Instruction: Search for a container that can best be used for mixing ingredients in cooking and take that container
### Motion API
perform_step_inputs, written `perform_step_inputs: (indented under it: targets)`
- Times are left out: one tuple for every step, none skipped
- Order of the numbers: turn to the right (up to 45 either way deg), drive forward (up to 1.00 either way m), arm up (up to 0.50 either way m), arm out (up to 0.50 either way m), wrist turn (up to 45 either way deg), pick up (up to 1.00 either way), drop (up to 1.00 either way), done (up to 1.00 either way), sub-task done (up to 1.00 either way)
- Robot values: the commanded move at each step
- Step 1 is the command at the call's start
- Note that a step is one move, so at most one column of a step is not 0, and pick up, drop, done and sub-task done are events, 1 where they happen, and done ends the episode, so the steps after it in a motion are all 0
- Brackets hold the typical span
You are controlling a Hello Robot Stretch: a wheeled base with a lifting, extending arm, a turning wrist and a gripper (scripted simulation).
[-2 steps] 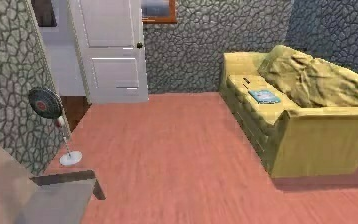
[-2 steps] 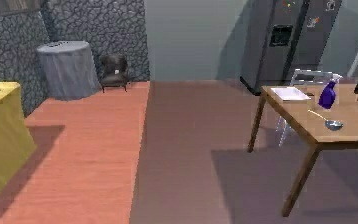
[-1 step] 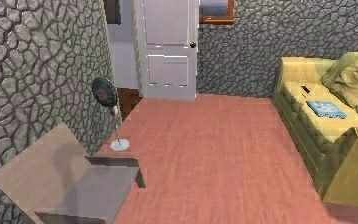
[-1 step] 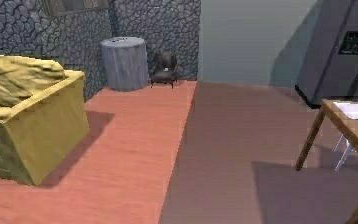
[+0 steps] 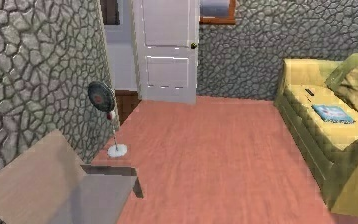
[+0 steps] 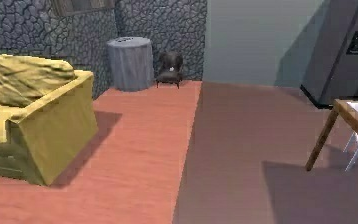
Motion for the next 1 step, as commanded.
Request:
perform_step_inputs:
  targets:
    - [-45.0,0.00,0.00,0.00,0.0,0.00,0.00,0.00,0.00]
